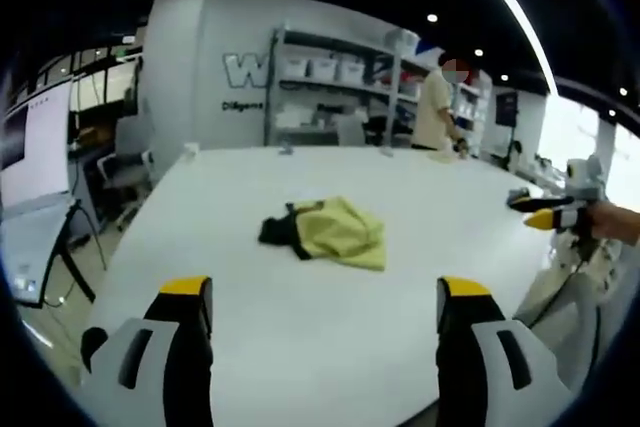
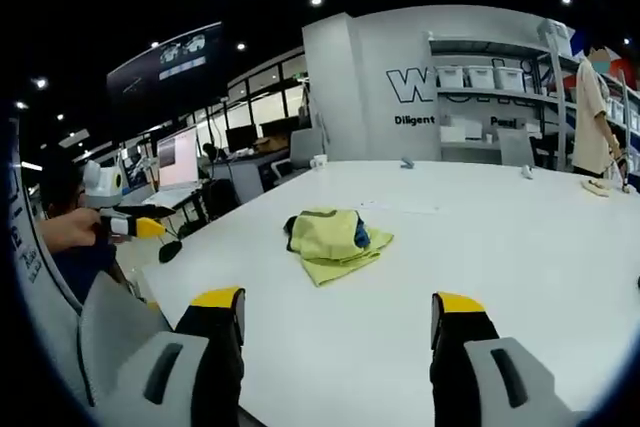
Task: Fold the garment on the visible template until the final outline fits inside the template.
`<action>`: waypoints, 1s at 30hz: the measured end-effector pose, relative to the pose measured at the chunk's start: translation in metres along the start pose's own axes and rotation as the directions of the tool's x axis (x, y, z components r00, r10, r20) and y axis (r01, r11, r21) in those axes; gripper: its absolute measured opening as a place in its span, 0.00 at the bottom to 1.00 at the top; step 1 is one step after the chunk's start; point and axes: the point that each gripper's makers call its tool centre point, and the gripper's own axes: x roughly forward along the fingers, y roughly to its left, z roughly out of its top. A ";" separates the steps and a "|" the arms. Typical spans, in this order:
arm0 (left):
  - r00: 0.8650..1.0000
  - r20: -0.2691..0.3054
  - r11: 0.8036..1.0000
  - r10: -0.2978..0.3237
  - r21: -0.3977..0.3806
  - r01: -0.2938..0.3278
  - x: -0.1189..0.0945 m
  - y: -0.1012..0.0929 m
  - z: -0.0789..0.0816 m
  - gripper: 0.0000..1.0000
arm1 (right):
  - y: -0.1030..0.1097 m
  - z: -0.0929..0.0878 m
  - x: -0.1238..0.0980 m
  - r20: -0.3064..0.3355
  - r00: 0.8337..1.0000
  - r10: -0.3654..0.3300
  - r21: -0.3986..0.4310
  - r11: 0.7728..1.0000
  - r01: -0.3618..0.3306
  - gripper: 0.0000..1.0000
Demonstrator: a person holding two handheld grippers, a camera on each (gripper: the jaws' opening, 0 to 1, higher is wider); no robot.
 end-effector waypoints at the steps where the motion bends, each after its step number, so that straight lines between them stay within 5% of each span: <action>1: 1.000 -0.001 1.000 0.001 0.001 -0.001 0.000 -0.001 0.000 0.87 | 0.000 0.001 0.000 0.004 1.000 0.003 -0.005 1.000 -0.003 0.74; 13: 0.999 0.037 1.000 -0.002 -0.027 0.003 -0.002 0.002 0.005 0.84 | 0.000 0.009 0.004 0.003 1.000 0.014 -0.013 1.000 -0.014 0.71; 30: 1.000 -0.024 1.000 0.008 -0.027 -0.009 -0.005 0.006 -0.012 0.82 | -0.003 -0.005 0.001 -0.030 1.000 -0.008 0.016 1.000 0.009 0.67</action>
